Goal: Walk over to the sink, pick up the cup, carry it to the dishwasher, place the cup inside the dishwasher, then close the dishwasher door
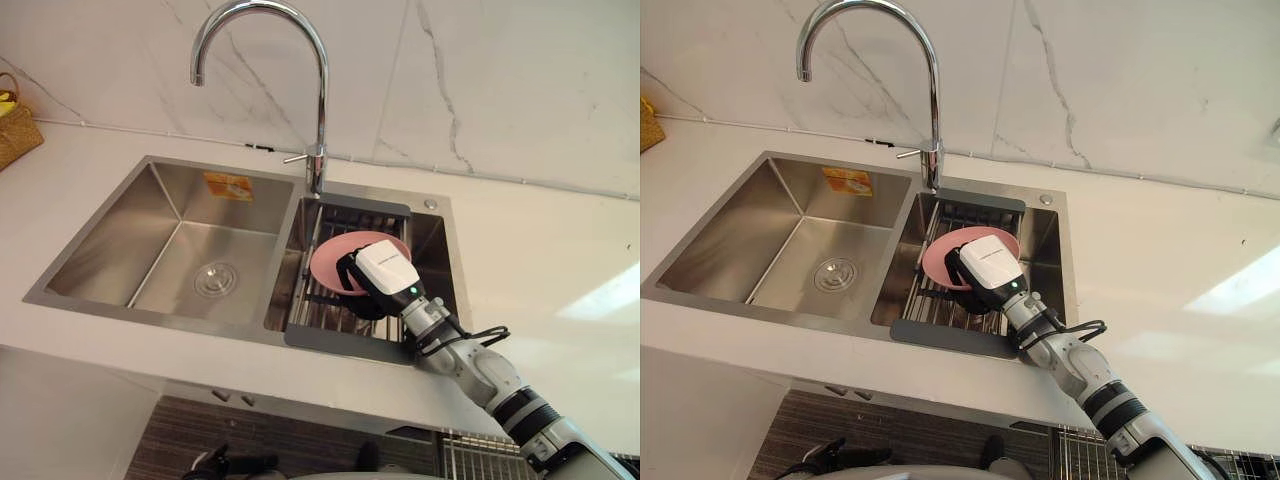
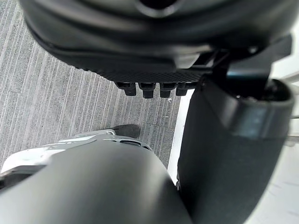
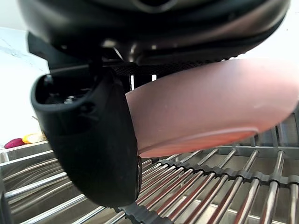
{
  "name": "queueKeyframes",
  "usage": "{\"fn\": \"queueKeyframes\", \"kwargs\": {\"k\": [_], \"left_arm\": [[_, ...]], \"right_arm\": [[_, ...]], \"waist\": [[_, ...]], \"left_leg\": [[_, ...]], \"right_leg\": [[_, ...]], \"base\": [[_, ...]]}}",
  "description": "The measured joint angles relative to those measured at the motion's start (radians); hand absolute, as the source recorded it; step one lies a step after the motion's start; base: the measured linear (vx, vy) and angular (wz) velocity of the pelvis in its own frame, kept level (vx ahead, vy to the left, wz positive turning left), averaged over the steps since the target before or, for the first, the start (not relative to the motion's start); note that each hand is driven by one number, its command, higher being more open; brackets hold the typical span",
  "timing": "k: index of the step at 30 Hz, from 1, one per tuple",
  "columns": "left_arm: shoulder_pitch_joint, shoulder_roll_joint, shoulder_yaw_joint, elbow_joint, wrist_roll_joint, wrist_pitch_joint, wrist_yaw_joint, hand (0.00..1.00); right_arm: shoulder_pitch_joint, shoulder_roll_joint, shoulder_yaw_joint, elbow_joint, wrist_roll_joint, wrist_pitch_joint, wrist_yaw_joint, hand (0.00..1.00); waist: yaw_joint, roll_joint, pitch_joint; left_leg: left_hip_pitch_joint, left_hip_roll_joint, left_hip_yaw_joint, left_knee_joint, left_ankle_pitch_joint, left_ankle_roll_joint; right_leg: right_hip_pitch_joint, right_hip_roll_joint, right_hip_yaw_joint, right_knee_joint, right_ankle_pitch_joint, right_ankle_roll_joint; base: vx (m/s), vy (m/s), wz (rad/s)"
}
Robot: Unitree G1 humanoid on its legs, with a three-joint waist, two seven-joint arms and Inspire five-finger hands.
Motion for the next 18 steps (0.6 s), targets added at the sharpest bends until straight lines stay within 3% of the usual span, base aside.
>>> {"fn": "queueKeyframes", "kwargs": {"k": [8, 18], "left_arm": [[0.007, -0.001, 0.0, -0.003, -0.003, -0.011, 0.009, 1.0], [0.029, 0.003, 0.002, -0.004, -0.03, -0.015, 0.006, 1.0]], "right_arm": [[0.008, -0.045, -0.17, -0.045, 0.005, -0.002, -0.016, 0.0], [0.086, -0.177, -0.462, -0.261, 0.026, -0.038, -0.064, 0.0]], "waist": [[-0.003, -0.001, 0.001], [-0.046, -0.002, 0.0]], "left_leg": [[0.0, -0.003, -0.001, -0.001, 0.0, 0.001], [0.014, -0.003, 0.027, 0.0, -0.005, 0.003]], "right_leg": [[0.0, -0.003, 0.001, 0.0, -0.001, 0.001], [-0.003, 0.0, 0.035, 0.0, 0.001, 0.003]], "base": [[0.0, 0.0, 0.0], [0.0, 0.004, -0.08]]}}
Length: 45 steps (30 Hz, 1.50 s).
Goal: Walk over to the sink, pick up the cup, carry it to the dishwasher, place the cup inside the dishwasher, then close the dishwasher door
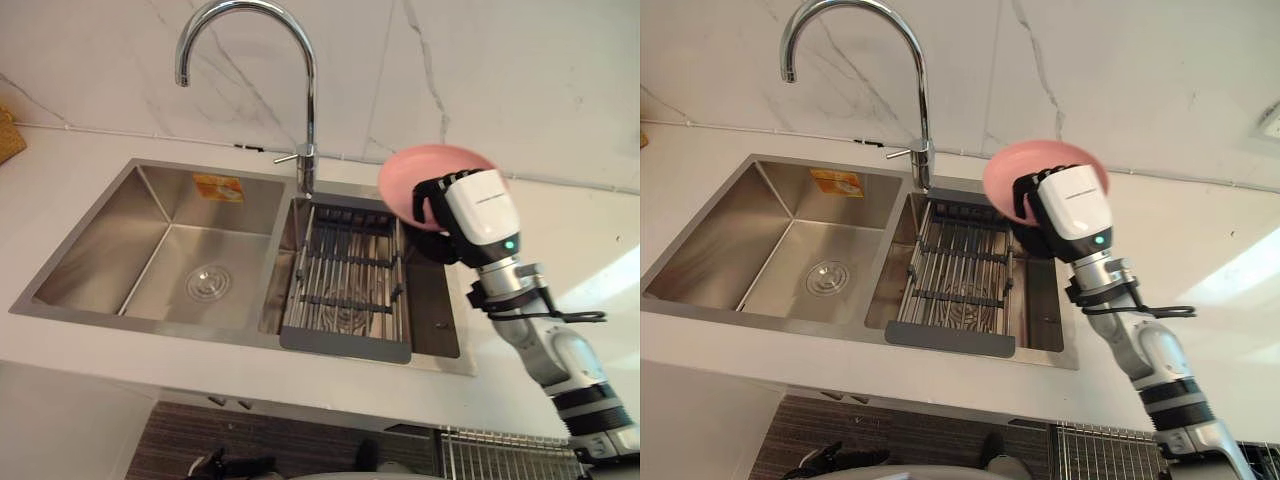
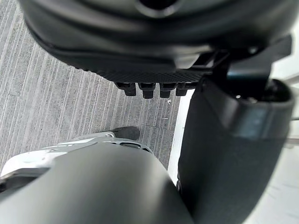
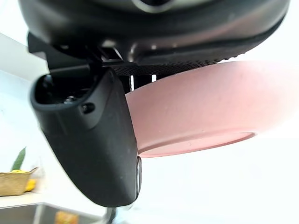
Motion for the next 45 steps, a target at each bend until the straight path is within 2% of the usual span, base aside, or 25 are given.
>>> {"fn": "queueKeyframes", "kwargs": {"k": [5, 6, 10, 12, 14, 15, 16, 17, 18, 20, 21, 22, 23, 24, 25, 26, 27, 28, 29, 30, 33, 36, 42, 45], "left_arm": [[0.021, 0.001, -0.001, 0.005, -0.065, -0.01, -0.002, 1.0], [0.022, 0.0, -0.001, 0.009, -0.07, -0.012, -0.003, 1.0], [0.022, 0.002, -0.002, 0.033, -0.068, -0.014, -0.012, 1.0], [0.022, 0.009, -0.002, 0.037, -0.067, -0.011, -0.02, 1.0], [0.022, 0.027, 0.008, 0.035, -0.07, 0.0, -0.025, 1.0], [0.022, 0.028, 0.011, 0.035, -0.072, 0.003, -0.024, 1.0], [0.025, 0.033, 0.029, 0.036, -0.095, 0.008, -0.018, 1.0], [0.033, 0.023, 0.048, 0.037, -0.124, 0.012, -0.01, 1.0], [0.036, 0.017, 0.06, 0.037, -0.138, 0.014, -0.006, 1.0], [0.038, 0.015, 0.118, 0.045, -0.157, 0.023, 0.014, 1.0], [0.039, 0.017, 0.129, 0.044, -0.161, 0.03, 0.024, 1.0], [0.038, 0.02, 0.132, 0.043, -0.172, 0.033, 0.031, 1.0], [0.036, 0.026, 0.162, 0.039, -0.209, 0.037, 0.049, 1.0], [0.028, 0.031, 0.171, 0.04, -0.233, 0.036, 0.065, 1.0], [0.014, 0.029, 0.199, 0.041, -0.318, 0.036, 0.105, 1.0], [0.003, 0.021, 0.216, 0.044, -0.378, 0.036, 0.128, 1.0], [-0.018, -0.014, 0.236, 0.043, -0.426, 0.032, 0.149, 1.0], [-0.025, -0.028, 0.249, 0.035, -0.441, 0.027, 0.155, 1.0], [-0.029, -0.031, 0.25, 0.021, -0.44, 0.027, 0.165, 1.0], [-0.027, -0.036, 0.251, -0.001, -0.427, 0.026, 0.182, 1.0], [-0.023, -0.063, 0.263, -0.022, -0.413, 0.034, 0.203, 1.0], [-0.018, -0.074, 0.271, -0.037, -0.415, 0.041, 0.203, 1.0], [-0.014, -0.096, 0.277, -0.042, -0.401, 0.008, 0.168, 1.0], [-0.011, -0.094, 0.277, -0.042, -0.381, -0.001, 0.15, 1.0]], "right_arm": [[0.11, -0.019, -0.161, -0.093, 0.06, -0.013, -0.008, 0.0], [0.162, -0.019, -0.235, -0.113, 0.068, -0.014, -0.016, 0.0], [0.234, -0.008, -0.374, -0.115, 0.077, -0.004, -0.061, 0.0], [0.261, 0.026, -0.44, -0.115, 0.089, 0.006, -0.091, 0.0], [0.294, 0.075, -0.514, -0.111, 0.121, 0.015, -0.159, 0.0], [0.307, 0.083, -0.528, -0.111, 0.13, 0.017, -0.174, 0.0], [0.337, 0.093, -0.558, -0.111, 0.147, 0.019, -0.195, 0.0], [0.367, 0.098, -0.583, -0.112, 0.161, 0.025, -0.205, 0.0], [0.382, 0.103, -0.587, -0.112, 0.176, 0.027, -0.206, 0.0], [0.42, 0.152, -0.59, -0.11, 0.244, 0.029, -0.212, 0.0], [0.422, 0.181, -0.591, -0.104, 0.274, 0.027, -0.214, 0.0], [0.422, 0.199, -0.595, -0.101, 0.288, 0.026, -0.218, 0.0], [0.419, 0.239, -0.6, -0.1, 0.311, 0.026, -0.231, 0.0], [0.416, 0.249, -0.6, -0.101, 0.312, 0.025, -0.236, 0.0], [0.41, 0.265, -0.593, -0.101, 0.312, 0.026, -0.235, 0.0], [0.404, 0.288, -0.592, -0.103, 0.312, 0.024, -0.236, 0.0], [0.363, 0.317, -0.6, -0.1, 0.312, 0.025, -0.236, 0.0], [0.336, 0.353, -0.584, -0.098, 0.314, 0.025, -0.233, 0.0], [0.338, 0.38, -0.565, -0.099, 0.317, 0.023, -0.232, 0.0], [0.34, 0.394, -0.524, -0.099, 0.322, 0.024, -0.22, 0.0], [0.37, 0.41, -0.429, -0.1, 0.335, 0.037, -0.173, 0.0], [0.401, 0.464, -0.382, -0.096, 0.341, 0.056, -0.145, 0.0], [0.422, 0.503, -0.321, -0.041, 0.339, 0.069, -0.134, 0.0], [0.421, 0.511, -0.316, -0.01, 0.341, 0.108, -0.134, 0.0]], "waist": [[-0.032, 0.0, -0.009], [-0.036, 0.0, -0.009], [-0.062, -0.002, -0.008], [-0.08, -0.013, -0.001], [-0.095, -0.043, 0.018], [-0.1, -0.05, 0.022], [-0.105, -0.059, 0.025], [-0.104, -0.056, 0.027], [-0.106, -0.055, 0.029], [-0.131, -0.067, 0.033], [-0.138, -0.069, 0.034], [-0.138, -0.074, 0.034], [-0.137, -0.095, 0.026], [-0.139, -0.111, 0.024], [-0.13, -0.114, 0.028], [-0.119, -0.119, 0.027], [-0.088, -0.093, 0.031], [-0.069, -0.095, 0.034], [-0.07, -0.096, 0.034], [-0.065, -0.091, 0.044], [-0.049, -0.06, 0.048], [-0.044, -0.057, 0.048], [-0.022, -0.041, 0.057], [-0.017, -0.036, 0.06]], "left_leg": [[0.006, 0.003, 0.054, 0.011, -0.017, 0.001], [0.007, 0.003, 0.084, 0.014, -0.022, 0.001], [0.021, 0.003, 0.163, 0.02, -0.032, 0.002], [0.033, 0.005, 0.214, 0.04, -0.051, 0.002], [0.046, 0.004, 0.3, 0.1, -0.102, 0.004], [0.046, 0.005, 0.319, 0.119, -0.114, 0.006], [0.045, 0.009, 0.362, 0.147, -0.136, 0.011], [0.044, 0.018, 0.42, 0.153, -0.153, 0.022], [0.039, 0.026, 0.444, 0.159, -0.157, 0.025], [0.028, 0.052, 0.52, 0.176, -0.157, 0.025], [0.02, 0.067, 0.536, 0.189, -0.155, 0.022], [0.013, 0.075, 0.544, 0.201, -0.152, 0.016], [-0.016, 0.09, 0.554, 0.254, -0.155, 0.015], [-0.033, 0.095, 0.553, 0.287, -0.161, 0.013], [-0.08, 0.124, 0.546, 0.345, -0.169, 0.036], [-0.12, 0.108, 0.518, 0.346, -0.188, 0.048], [-0.158, 0.087, 0.496, 0.268, -0.158, 0.044], [-0.162, 0.096, 0.531, 0.29, -0.147, 0.041], [-0.175, 0.1, 0.531, 0.317, -0.15, 0.046], [-0.178, 0.115, 0.537, 0.349, -0.151, 0.048], [-0.18, 0.131, 0.531, 0.338, -0.15, 0.043], [-0.175, 0.122, 0.513, 0.312, -0.131, 0.029], [-0.159, 0.089, 0.467, 0.278, -0.103, 0.04], [-0.153, 0.073, 0.428, 0.256, -0.087, 0.042]], "right_leg": [[-0.019, 0.008, 0.051, 0.006, 0.005, 0.0], [-0.031, 0.012, 0.077, 0.006, 0.009, -0.001], [-0.083, 0.02, 0.152, 0.062, 0.006, -0.003], [-0.113, 0.026, 0.192, 0.116, -0.003, -0.003], [-0.139, 0.031, 0.233, 0.148, -0.001, -0.001], [-0.142, 0.033, 0.25, 0.148, 0.004, 0.002], [-0.157, 0.025, 0.238, 0.141, -0.024, 0.006], [-0.177, 0.0, 0.148, 0.157, -0.062, 0.036], [-0.193, -0.013, 0.104, 0.184, -0.066, 0.03], [-0.243, -0.085, -0.048, 0.393, -0.107, -0.029], [-0.24, -0.115, -0.098, 0.476, -0.139, -0.046], [-0.233, -0.134, -0.123, 0.524, -0.164, -0.045], [-0.212, -0.175, -0.162, 0.575, -0.212, -0.038], [-0.217, -0.166, -0.175, 0.561, -0.203, -0.042], [-0.212, -0.137, -0.196, 0.492, -0.186, -0.058], [-0.187, -0.104, -0.17, 0.369, -0.164, -0.044], [-0.153, -0.039, -0.144, 0.214, -0.128, -0.015], [-0.173, -0.069, -0.155, 0.311, -0.207, -0.043], [-0.145, -0.087, -0.166, 0.328, -0.247, -0.029], [-0.109, -0.068, -0.174, 0.261, -0.211, 0.01], [-0.054, -0.014, -0.181, 0.123, -0.144, -0.003], [-0.039, -0.007, -0.201, 0.101, -0.14, -0.005], [0.021, -0.008, -0.245, 0.037, -0.117, 0.003], [0.046, -0.01, -0.277, 0.023, -0.117, 0.004]], "base": [[-0.01, 0.014, -0.33], [-0.01, 0.018, -0.47], [-0.03, 0.02, -0.68], [-0.08, 0.029, -0.73], [-0.16, 0.025, -1.03], [-0.22, 0.024, -1.14], [-0.24, 0.049, -1.21], [-0.23, 0.051, -1.29], [-0.17, 0.06, -1.34], [-0.08, 0.021, -0.98], [-0.01, -0.028, -0.59], [0.05, -0.073, -0.52], [0.08, -0.135, -0.41], [0.07, -0.168, -0.51], [0.02, -0.182, -0.41], [-0.06, -0.106, -0.74], [-0.1, -0.068, -0.89], [-0.05, -0.059, -0.73], [0.01, -0.089, -0.43], [0.04, -0.115, -0.1], [-0.07, -0.093, -0.07], [-0.04, -0.013, 0.21], [-0.04, 0.052, 0.22], [-0.03, 0.09, 0.35]]}}
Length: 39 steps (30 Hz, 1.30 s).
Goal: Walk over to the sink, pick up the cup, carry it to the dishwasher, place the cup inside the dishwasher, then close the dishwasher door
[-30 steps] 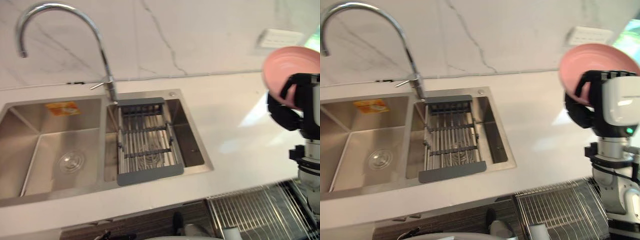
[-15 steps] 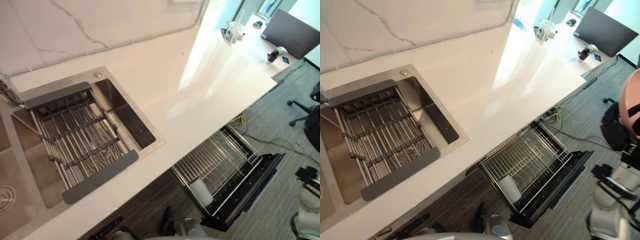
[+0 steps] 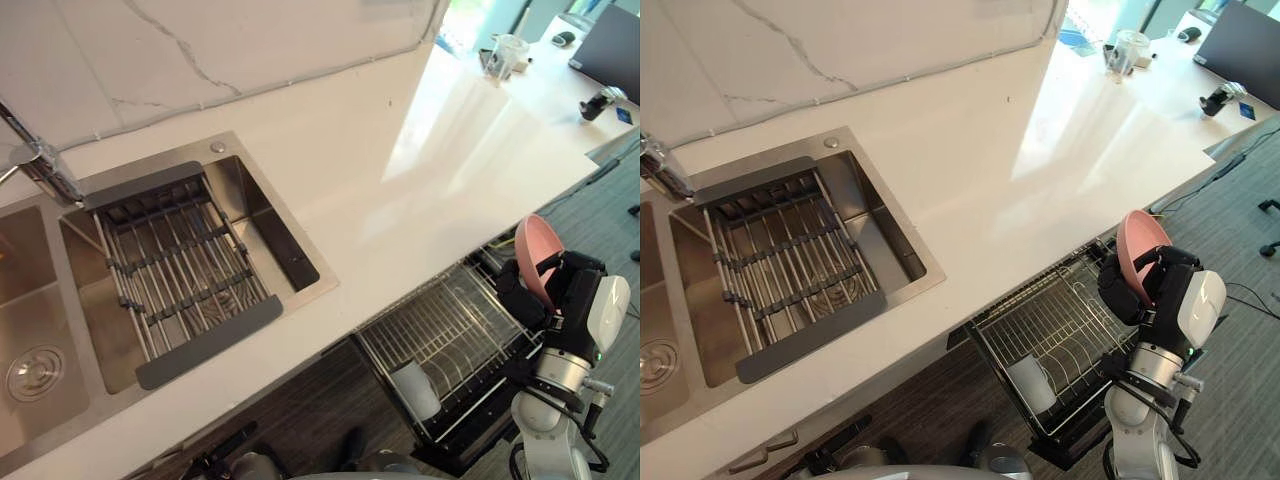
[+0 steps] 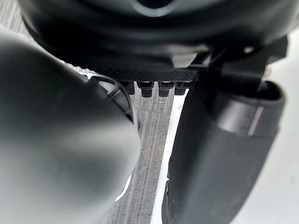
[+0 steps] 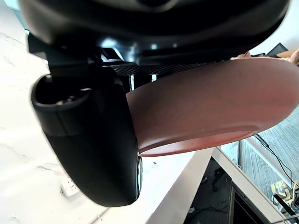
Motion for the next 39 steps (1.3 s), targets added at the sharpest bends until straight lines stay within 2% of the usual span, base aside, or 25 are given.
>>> {"fn": "queueKeyframes", "kwargs": {"k": [5, 8, 12, 15, 21, 25, 28, 37, 38, 39], "left_arm": [[0.005, 0.001, 0.001, 0.01, 0.018, 0.015, -0.057, 1.0], [0.029, 0.001, 0.003, 0.011, 0.019, 0.044, -0.102, 1.0], [0.04, -0.008, -0.001, 0.024, 0.019, 0.041, -0.135, 1.0], [0.041, -0.012, -0.005, 0.034, 0.019, 0.038, -0.144, 1.0], [0.055, -0.034, -0.016, 0.041, -0.022, -0.038, -0.148, 1.0], [0.066, -0.032, -0.045, 0.031, -0.02, -0.069, -0.195, 1.0], [0.067, -0.027, -0.058, 0.023, -0.02, -0.059, -0.226, 1.0], [0.073, 0.01, -0.092, 0.01, -0.021, -0.021, -0.27, 1.0], [0.075, 0.017, -0.092, 0.012, -0.02, -0.016, -0.281, 1.0], [0.076, 0.019, -0.092, 0.015, -0.02, -0.015, -0.285, 1.0]], "right_arm": [[-0.005, 0.0, -0.003, 0.074, 0.011, 0.067, -0.032, 0.0], [-0.028, 0.0, -0.011, 0.172, 0.01, 0.093, -0.049, 0.0], [-0.031, 0.008, -0.026, 0.307, 0.011, 0.115, -0.049, 0.0], [-0.029, 0.03, -0.026, 0.341, 0.053, 0.114, -0.045, 0.0], [-0.031, 0.036, -0.016, 0.454, 0.076, 0.114, -0.047, 0.0], [-0.067, 0.034, -0.003, 0.529, 0.087, 0.115, -0.071, 0.0], [-0.103, 0.028, -0.003, 0.596, 0.089, 0.119, -0.077, 0.0], [-0.204, -0.049, 0.001, 0.685, 0.115, 0.157, -0.075, 0.0], [-0.212, -0.055, 0.007, 0.693, 0.112, 0.176, -0.074, 1.0], [-0.216, -0.057, 0.007, 0.699, 0.107, 0.186, -0.074, 1.0]], "waist": [[-0.001, 0.037, 0.023], [-0.001, 0.067, 0.036], [0.005, 0.097, 0.047], [0.008, 0.109, 0.05], [0.021, 0.137, 0.054], [0.043, 0.157, 0.062], [0.047, 0.166, 0.062], [0.051, 0.189, 0.072], [0.052, 0.191, 0.072], [0.051, 0.192, 0.072]], "left_leg": [[0.005, -0.013, -0.066, -0.014, 0.019, 0.002], [0.011, -0.016, -0.082, -0.025, 0.029, -0.004], [0.015, -0.027, -0.112, -0.052, 0.054, -0.002], [0.021, -0.033, -0.124, -0.077, 0.07, 0.0], [0.011, -0.053, -0.167, -0.137, 0.12, 0.003], [-0.011, -0.053, -0.18, -0.155, 0.146, 0.003], [-0.012, -0.053, -0.196, -0.158, 0.157, 0.01], [-0.003, -0.059, -0.214, -0.162, 0.165, 0.009], [-0.003, -0.058, -0.214, -0.162, 0.165, 0.009], [-0.003, -0.058, -0.214, -0.161, 0.165, 0.008]], "right_leg": [[0.038, -0.003, -0.017, -0.003, -0.001, 0.001], [0.046, -0.006, -0.018, 0.014, -0.005, -0.001], [0.047, -0.017, -0.02, 0.05, -0.023, 0.0], [0.045, -0.019, -0.022, 0.063, -0.029, -0.002], [0.023, -0.028, -0.054, 0.091, -0.042, -0.001], [-0.003, -0.028, -0.065, 0.107, -0.048, -0.01], [-0.002, -0.031, -0.074, 0.127, -0.051, -0.02], [0.007, -0.038, -0.046, 0.143, -0.061, -0.02], [0.008, -0.037, -0.046, 0.143, -0.062, -0.02], [0.008, -0.037, -0.046, 0.143, -0.062, -0.019]], "base": [[-0.04, 0.1, 0.34], [-0.07, 0.086, 0.18], [-0.12, 0.073, 0.19], [-0.13, 0.036, 0.12], [-0.1, 0.029, 0.19], [-0.02, 0.014, 0.1], [0.03, 0.027, 0.16], [0.02, 0.046, 0.06], [-0.01, 0.046, 0.0], [0.0, 0.037, 0.0]]}}
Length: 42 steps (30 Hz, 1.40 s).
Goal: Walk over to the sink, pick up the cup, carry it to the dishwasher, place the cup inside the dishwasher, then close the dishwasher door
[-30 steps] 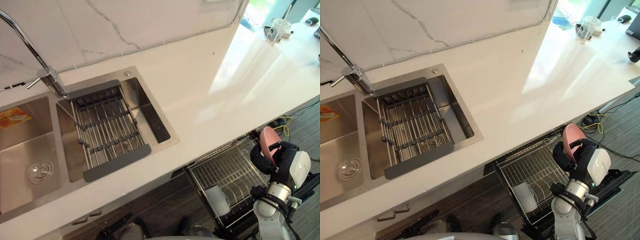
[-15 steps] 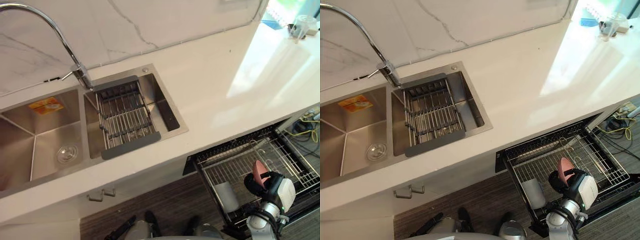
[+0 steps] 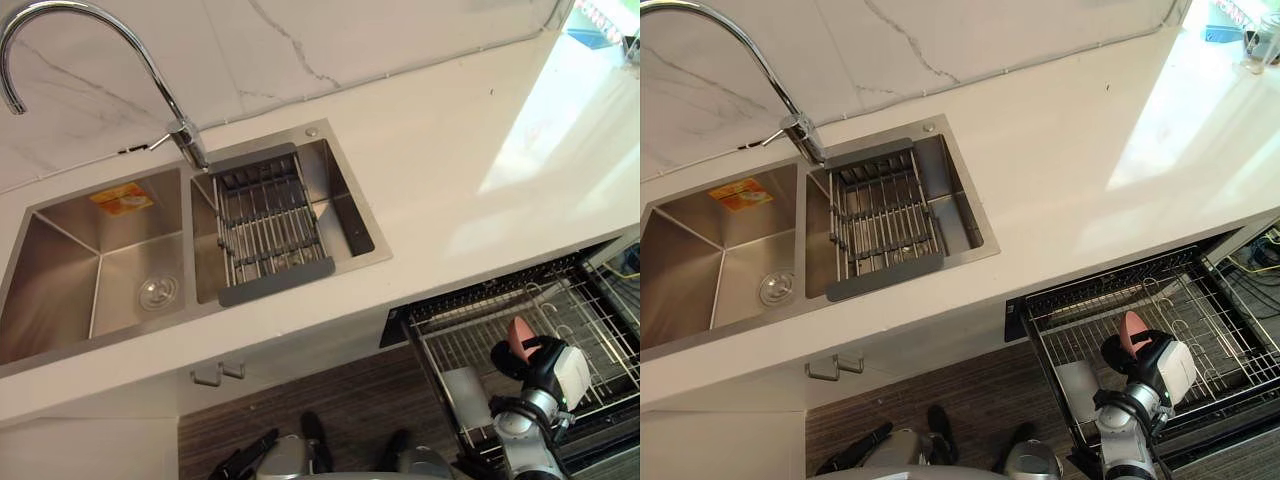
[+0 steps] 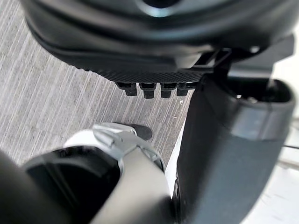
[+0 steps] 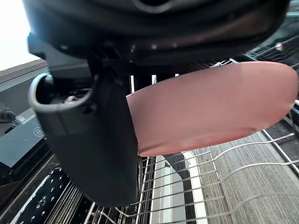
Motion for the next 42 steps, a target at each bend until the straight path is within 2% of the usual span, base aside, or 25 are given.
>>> {"fn": "queueKeyframes", "kwargs": {"k": [4, 8, 13, 16, 21, 23, 26, 29, 32, 35, 38, 42], "left_arm": [[0.0, 0.006, 0.0, 0.004, 0.0, 0.008, -0.026, 1.0], [-0.001, 0.011, 0.001, 0.002, -0.001, 0.04, -0.037, 1.0], [-0.002, 0.019, 0.012, 0.0, 0.0, 0.073, -0.035, 1.0], [-0.001, 0.018, 0.039, 0.001, -0.001, 0.093, -0.053, 1.0], [0.014, 0.017, 0.059, 0.002, -0.001, 0.091, -0.087, 1.0], [0.019, 0.014, 0.064, 0.002, -0.001, 0.085, -0.089, 1.0], [0.024, 0.012, 0.065, 0.003, 0.002, 0.086, -0.095, 1.0], [0.029, 0.012, 0.07, 0.001, 0.018, 0.087, -0.102, 1.0], [0.031, 0.011, 0.07, -0.005, 0.018, 0.089, -0.092, 1.0], [0.035, 0.009, 0.087, -0.006, 0.018, 0.095, -0.063, 1.0], [0.041, 0.01, 0.098, -0.008, 0.018, 0.097, -0.035, 1.0], [0.038, 0.002, 0.096, -0.015, 0.019, 0.095, -0.013, 1.0]], "right_arm": [[-0.019, -0.011, 0.0, 0.057, -0.027, 0.064, 0.031, 1.0], [-0.019, -0.011, 0.003, 0.092, -0.038, 0.102, 0.038, 1.0], [-0.018, -0.011, -0.004, 0.089, -0.013, 0.104, 0.027, 1.0], [-0.012, 0.001, -0.031, 0.035, 0.043, 0.08, 0.022, 1.0], [0.029, 0.037, -0.127, -0.132, 0.152, -0.012, 0.023, 1.0], [0.074, 0.07, -0.158, -0.3, 0.174, -0.057, 0.052, 1.0], [0.131, 0.081, -0.158, -0.5, 0.166, -0.084, 0.117, 1.0], [0.144, 0.081, -0.18, -0.6, 0.166, -0.096, 0.142, 1.0], [0.152, 0.081, -0.254, -0.681, 0.182, -0.099, 0.143, 1.0], [0.178, 0.081, -0.323, -0.775, 0.266, -0.124, 0.146, 1.0], [0.187, 0.085, -0.382, -0.816, 0.35, -0.15, 0.147, 1.0], [0.223, 0.098, -0.428, -0.875, 0.402, -0.152, 0.144, 1.0]], "waist": [[0.001, 0.008, 0.004], [0.001, 0.011, 0.003], [-0.002, 0.011, 0.003], [-0.002, 0.01, 0.004], [-0.005, 0.009, 0.004], [-0.011, 0.007, 0.004], [-0.019, 0.0, 0.005], [-0.031, -0.011, -0.006], [-0.033, -0.013, -0.007], [-0.04, -0.022, -0.012], [-0.065, -0.041, -0.023], [-0.081, -0.051, -0.03]], "left_leg": [[0.0, 0.002, 0.0, 0.007, -0.001, -0.001], [0.005, 0.003, 0.0, 0.011, 0.0, 0.0], [0.011, 0.004, 0.003, 0.014, -0.001, -0.001], [0.02, 0.006, 0.015, 0.014, -0.004, -0.004], [0.03, 0.009, 0.033, 0.014, -0.006, -0.006], [0.036, 0.013, 0.047, 0.018, -0.01, -0.008], [0.041, 0.02, 0.06, 0.032, -0.023, -0.005], [0.052, 0.022, 0.074, 0.035, -0.025, -0.003], [0.054, 0.031, 0.089, 0.063, -0.046, 0.0], [0.054, 0.043, 0.108, 0.092, -0.069, -0.001], [0.045, 0.053, 0.113, 0.117, -0.085, -0.003], [0.045, 0.063, 0.127, 0.139, -0.099, -0.004]], "right_leg": [[0.003, 0.0, 0.001, 0.0, -0.001, 0.0], [0.01, 0.0, 0.0, 0.0, -0.002, 0.001], [0.018, 0.0, 0.0, -0.003, -0.002, 0.001], [0.021, 0.0, 0.01, -0.003, -0.002, 0.001], [0.022, 0.002, 0.024, -0.003, -0.002, 0.001], [0.023, 0.003, 0.036, -0.003, -0.002, 0.001], [0.026, 0.008, 0.051, -0.007, -0.002, 0.001], [0.032, 0.011, 0.062, -0.01, -0.002, 0.001], [0.042, 0.011, 0.072, -0.011, -0.001, 0.003], [0.042, 0.015, 0.09, -0.015, 0.001, 0.006], [0.043, 0.02, 0.097, -0.021, 0.003, 0.008], [0.043, 0.023, 0.113, -0.02, 0.003, 0.008]], "base": [[0.01, 0.041, 0.0], [0.03, 0.033, 0.0], [0.03, 0.035, -0.01], [0.01, 0.037, -0.1], [0.01, 0.038, -0.09], [0.02, 0.029, -0.15], [0.02, 0.025, -0.15], [0.03, 0.029, -0.1], [0.01, 0.039, -0.12], [0.0, 0.05, -0.17], [0.01, 0.028, -0.08], [0.0, 0.033, -0.13]]}}
